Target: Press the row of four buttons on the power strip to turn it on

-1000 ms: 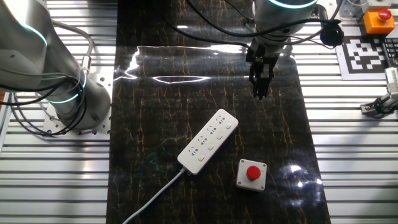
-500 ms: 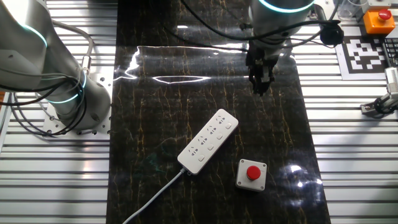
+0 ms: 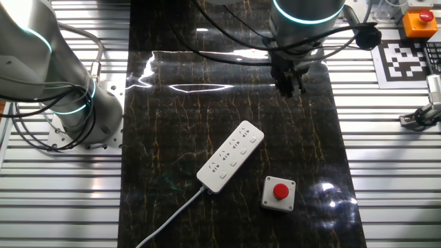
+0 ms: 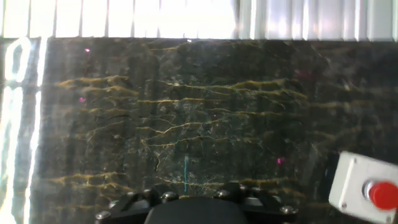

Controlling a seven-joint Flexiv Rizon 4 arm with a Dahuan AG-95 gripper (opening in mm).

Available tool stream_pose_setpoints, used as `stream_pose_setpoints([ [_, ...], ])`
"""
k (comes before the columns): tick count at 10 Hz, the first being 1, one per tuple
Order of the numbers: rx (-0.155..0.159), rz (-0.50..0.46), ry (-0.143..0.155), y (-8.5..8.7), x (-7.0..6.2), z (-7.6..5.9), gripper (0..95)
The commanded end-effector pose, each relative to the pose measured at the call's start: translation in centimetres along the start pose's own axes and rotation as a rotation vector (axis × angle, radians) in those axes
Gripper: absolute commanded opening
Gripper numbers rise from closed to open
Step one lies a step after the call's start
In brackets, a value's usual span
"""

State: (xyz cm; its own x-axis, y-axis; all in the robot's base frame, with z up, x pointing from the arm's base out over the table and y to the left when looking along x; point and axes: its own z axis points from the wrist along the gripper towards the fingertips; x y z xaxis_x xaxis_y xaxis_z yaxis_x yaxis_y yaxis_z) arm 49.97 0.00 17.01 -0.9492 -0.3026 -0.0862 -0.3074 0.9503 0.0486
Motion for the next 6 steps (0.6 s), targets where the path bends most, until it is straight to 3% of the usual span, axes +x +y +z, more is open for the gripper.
stream_pose_setpoints([
  [1, 0.001, 0.001, 0.004, -0.01, -0.02, 0.04, 0.0],
  [6, 0.022, -0.007, 0.017, -0.11, 0.03, 0.59, 0.0],
])
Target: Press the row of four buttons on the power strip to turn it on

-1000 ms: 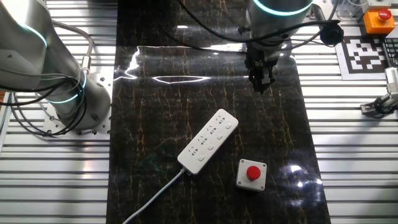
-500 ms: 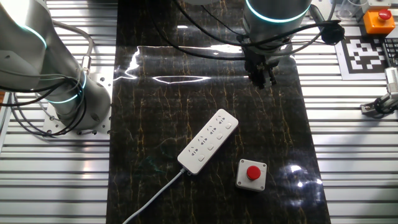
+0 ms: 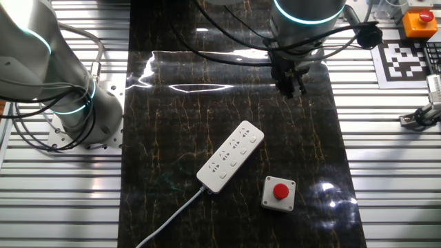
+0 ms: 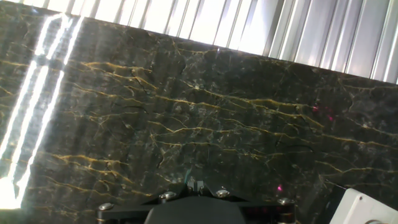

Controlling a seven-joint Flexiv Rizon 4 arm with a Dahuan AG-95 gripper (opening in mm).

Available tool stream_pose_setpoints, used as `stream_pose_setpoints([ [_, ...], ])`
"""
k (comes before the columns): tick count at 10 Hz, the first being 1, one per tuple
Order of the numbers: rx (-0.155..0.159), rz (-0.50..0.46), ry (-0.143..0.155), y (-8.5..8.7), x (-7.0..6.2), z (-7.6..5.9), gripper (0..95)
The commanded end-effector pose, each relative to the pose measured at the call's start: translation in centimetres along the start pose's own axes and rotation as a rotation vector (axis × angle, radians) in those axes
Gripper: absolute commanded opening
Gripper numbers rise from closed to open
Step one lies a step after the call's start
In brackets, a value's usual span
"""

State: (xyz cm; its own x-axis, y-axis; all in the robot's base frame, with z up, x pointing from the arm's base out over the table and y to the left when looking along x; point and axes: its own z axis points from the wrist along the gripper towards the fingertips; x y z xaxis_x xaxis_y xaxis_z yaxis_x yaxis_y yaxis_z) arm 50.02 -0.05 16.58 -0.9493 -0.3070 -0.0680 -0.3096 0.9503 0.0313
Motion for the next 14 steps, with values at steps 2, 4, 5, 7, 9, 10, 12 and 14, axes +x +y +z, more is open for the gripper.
stream_pose_setpoints([
  [2, 0.004, -0.005, 0.001, 0.0, 0.0, 0.2, 0.0],
  [4, 0.008, -0.011, 0.051, -0.2, 0.2, 0.1, 0.0],
  [5, 0.014, -0.023, 0.069, -0.8, 0.6, -0.1, 0.0],
  [7, -0.002, -0.074, 0.097, -3.4, 3.3, -0.4, 0.0],
  [9, -0.007, -0.113, 0.101, -5.3, 5.8, 0.2, 0.0],
  [10, -0.009, -0.124, 0.11, -6.0, 6.8, 0.5, 0.0],
  [12, -0.005, -0.155, 0.115, -7.4, 9.0, 0.9, 0.0],
  [14, -0.001, -0.183, 0.115, -9.1, 10.8, 1.7, 0.0],
])
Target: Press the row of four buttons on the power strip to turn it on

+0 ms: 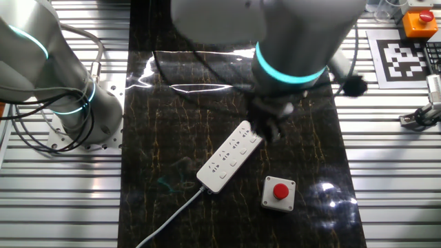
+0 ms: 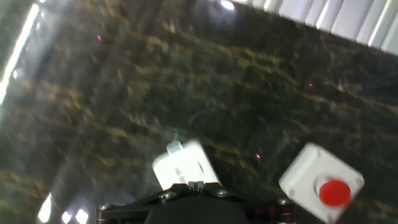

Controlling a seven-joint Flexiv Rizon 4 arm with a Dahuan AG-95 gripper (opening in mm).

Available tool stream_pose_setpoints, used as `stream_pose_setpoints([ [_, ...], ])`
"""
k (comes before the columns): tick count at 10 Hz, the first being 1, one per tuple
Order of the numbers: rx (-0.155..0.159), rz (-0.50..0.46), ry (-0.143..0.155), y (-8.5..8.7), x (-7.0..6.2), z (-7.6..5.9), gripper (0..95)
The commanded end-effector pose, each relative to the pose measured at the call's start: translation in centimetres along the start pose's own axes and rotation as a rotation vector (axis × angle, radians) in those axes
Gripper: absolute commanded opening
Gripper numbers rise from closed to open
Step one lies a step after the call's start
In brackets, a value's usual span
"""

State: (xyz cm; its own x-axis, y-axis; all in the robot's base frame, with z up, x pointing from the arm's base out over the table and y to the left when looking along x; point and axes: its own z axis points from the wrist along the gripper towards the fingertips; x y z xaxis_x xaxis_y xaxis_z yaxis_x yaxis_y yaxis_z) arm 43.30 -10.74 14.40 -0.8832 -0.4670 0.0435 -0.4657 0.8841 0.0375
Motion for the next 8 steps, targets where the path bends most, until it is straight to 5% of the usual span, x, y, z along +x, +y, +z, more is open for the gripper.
stream_pose_setpoints([
  [1, 0.016, -0.041, -0.006, -1.06, 1.16, 0.91, 0.0],
  [6, 0.042, -0.057, -0.016, -1.16, 1.0, 1.19, 0.0],
  [8, 0.074, -0.07, 0.029, -1.16, 1.0, 1.19, 0.0],
])
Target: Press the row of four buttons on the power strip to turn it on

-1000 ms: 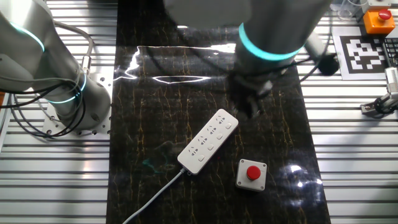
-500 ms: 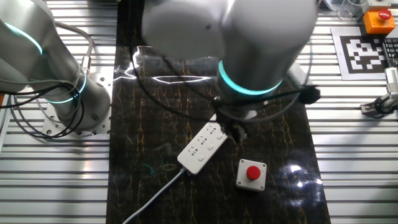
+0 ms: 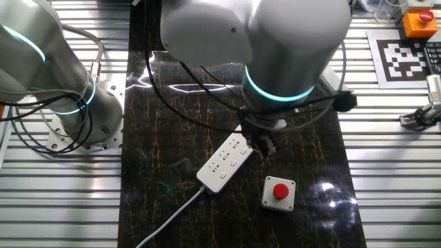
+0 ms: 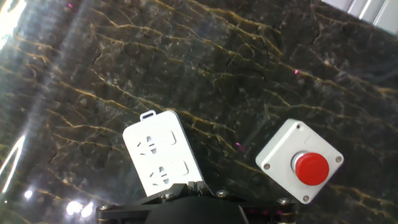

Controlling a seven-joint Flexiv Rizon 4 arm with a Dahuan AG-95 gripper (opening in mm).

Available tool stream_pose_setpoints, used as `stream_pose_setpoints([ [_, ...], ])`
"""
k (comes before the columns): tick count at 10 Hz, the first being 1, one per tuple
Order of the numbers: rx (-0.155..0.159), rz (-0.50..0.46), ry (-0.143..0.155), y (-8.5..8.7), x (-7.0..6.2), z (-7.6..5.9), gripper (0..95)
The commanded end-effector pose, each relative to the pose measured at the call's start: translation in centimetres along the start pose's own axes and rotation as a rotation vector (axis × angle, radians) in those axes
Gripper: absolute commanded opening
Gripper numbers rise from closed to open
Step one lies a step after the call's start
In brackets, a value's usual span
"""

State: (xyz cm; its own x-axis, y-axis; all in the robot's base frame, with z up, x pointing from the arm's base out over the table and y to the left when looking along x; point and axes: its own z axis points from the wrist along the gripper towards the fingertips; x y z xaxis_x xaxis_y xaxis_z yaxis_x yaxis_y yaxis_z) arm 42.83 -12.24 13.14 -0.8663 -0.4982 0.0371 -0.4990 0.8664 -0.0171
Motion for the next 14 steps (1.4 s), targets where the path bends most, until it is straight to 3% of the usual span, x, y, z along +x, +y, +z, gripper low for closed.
stream_pose_setpoints([
  [1, 0.053, -0.016, 0.049, 0.0, -0.1, -0.1, 0.0],
  [6, 0.049, 0.104, 0.046, 0.0, -0.1, -0.1, 0.0],
  [10, 0.041, 0.033, 0.035, -0.2, 0.1, -0.1, 0.0],
  [11, 0.041, 0.025, 0.035, -0.4, 0.2, -0.2, 19.0],
  [12, 0.03, -0.01, 0.03, -1.3, 0.9, -0.2, 19.0],
  [13, 0.028, -0.038, 0.03, -1.7, 1.7, 0.2, 38.0],
  [14, 0.036, -0.068, 0.037, -1.9, 2.3, 0.8, 38.0],
])
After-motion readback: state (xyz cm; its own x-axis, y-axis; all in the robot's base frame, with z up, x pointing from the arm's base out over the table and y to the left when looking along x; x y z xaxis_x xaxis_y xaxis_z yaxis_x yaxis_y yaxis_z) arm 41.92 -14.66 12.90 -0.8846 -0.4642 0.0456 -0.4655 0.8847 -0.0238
